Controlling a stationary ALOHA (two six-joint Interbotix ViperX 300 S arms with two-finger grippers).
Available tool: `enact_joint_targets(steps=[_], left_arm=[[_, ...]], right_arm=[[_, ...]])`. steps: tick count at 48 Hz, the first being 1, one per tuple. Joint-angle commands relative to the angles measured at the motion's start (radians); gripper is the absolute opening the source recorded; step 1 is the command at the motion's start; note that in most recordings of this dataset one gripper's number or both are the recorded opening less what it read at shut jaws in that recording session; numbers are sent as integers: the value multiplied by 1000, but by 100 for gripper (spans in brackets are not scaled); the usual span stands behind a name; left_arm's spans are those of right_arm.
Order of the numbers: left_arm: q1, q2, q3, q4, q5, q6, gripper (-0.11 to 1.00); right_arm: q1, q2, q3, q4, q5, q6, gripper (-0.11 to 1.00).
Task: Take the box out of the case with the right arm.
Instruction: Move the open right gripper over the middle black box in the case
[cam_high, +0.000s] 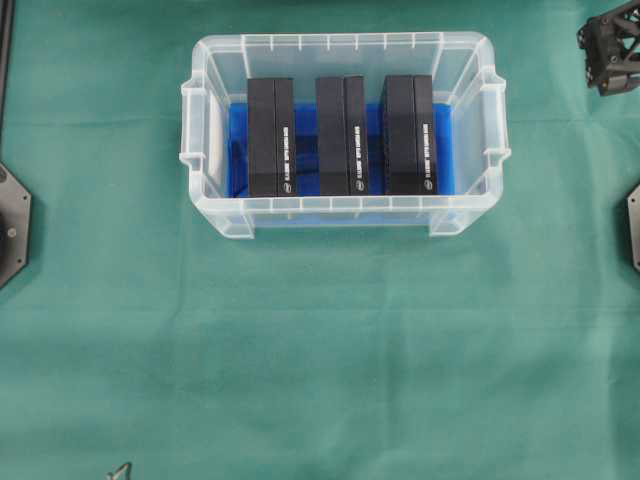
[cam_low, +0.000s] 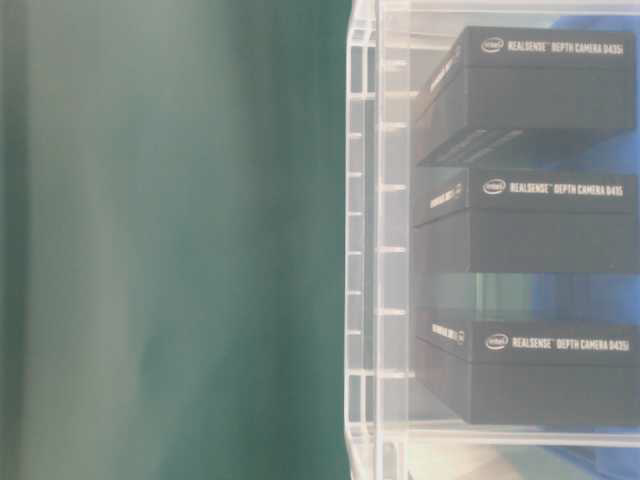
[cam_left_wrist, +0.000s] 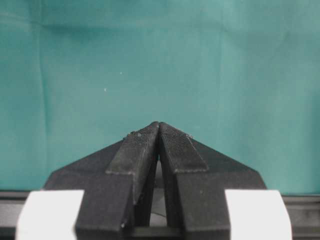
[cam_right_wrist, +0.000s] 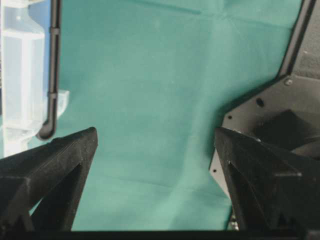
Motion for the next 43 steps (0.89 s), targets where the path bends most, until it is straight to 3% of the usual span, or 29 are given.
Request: enact_joint_targets(steps=[1,12,24,33,43], left_arm=[[-5,5,-26,3,-3,-2,0],[-5,23,-28,3,-3,-18,0],[-5,32,-29,5,2,-20,0],[-3,32,-31,6,6,-20,0],[6,31,-31,8,8,-20,0]], right_arm=[[-3,-3,-14,-2,17,2,93],[-3,-2,-18,11,21,8,93],[43,115,-86,34,-91,63,93],[97,290,-238,28,-124,130,93],[135,486,-451,23,-123,137,93]])
